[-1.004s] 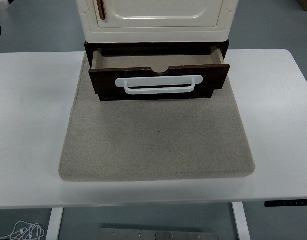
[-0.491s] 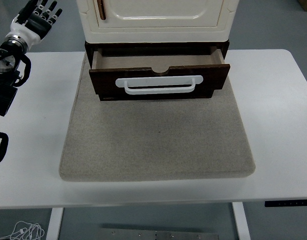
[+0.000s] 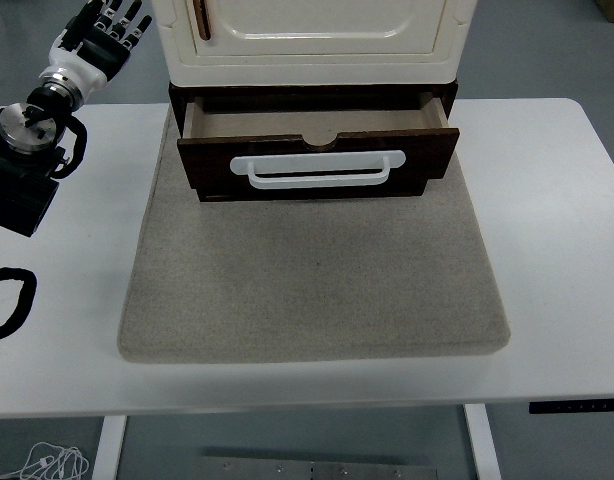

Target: Open the drawer under the combination cabinet

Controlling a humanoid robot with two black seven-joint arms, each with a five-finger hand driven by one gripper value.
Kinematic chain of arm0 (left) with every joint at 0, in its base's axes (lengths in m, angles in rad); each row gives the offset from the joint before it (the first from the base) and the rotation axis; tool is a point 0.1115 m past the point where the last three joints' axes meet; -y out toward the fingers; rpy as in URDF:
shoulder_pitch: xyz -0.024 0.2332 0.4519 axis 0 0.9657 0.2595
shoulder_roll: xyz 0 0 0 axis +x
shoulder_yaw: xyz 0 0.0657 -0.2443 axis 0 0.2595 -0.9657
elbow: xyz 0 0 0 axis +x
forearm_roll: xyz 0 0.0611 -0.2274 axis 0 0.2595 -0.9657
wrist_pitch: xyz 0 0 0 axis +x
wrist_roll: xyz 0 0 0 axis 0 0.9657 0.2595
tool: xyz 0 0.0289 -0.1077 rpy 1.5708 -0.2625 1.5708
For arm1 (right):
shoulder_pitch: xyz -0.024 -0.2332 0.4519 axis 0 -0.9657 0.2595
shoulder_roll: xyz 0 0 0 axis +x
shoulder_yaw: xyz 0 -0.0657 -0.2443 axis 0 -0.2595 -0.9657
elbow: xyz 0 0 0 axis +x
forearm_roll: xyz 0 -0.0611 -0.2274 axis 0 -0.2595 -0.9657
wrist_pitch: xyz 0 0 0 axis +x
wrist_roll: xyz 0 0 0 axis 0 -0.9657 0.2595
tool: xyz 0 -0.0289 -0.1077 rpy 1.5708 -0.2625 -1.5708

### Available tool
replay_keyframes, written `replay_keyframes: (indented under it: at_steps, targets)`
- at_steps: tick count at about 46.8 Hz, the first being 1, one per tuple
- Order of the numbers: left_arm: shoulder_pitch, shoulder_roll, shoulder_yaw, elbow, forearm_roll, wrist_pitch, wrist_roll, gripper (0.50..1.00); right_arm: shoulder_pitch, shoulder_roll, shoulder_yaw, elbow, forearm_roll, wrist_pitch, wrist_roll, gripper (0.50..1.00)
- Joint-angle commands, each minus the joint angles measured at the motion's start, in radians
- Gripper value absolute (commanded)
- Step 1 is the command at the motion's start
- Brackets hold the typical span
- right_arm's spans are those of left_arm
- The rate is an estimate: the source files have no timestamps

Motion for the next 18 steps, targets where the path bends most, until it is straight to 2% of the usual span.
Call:
replay_keyframes:
  at_steps: [1,18]
  targets:
    - [-0.002,0.000,0.005,0.000,0.004,-0.004,-0.004,1.000,0.000,0.000,0.000,0.002,0.000,0.002,0.000,0.926]
    - [-0.002,-0.002,0.025,-0.006,0.005,-0.008,-0.018,1.000,0.001,0.000,0.002,0.009,0.001,0.000,-0.003,0.926]
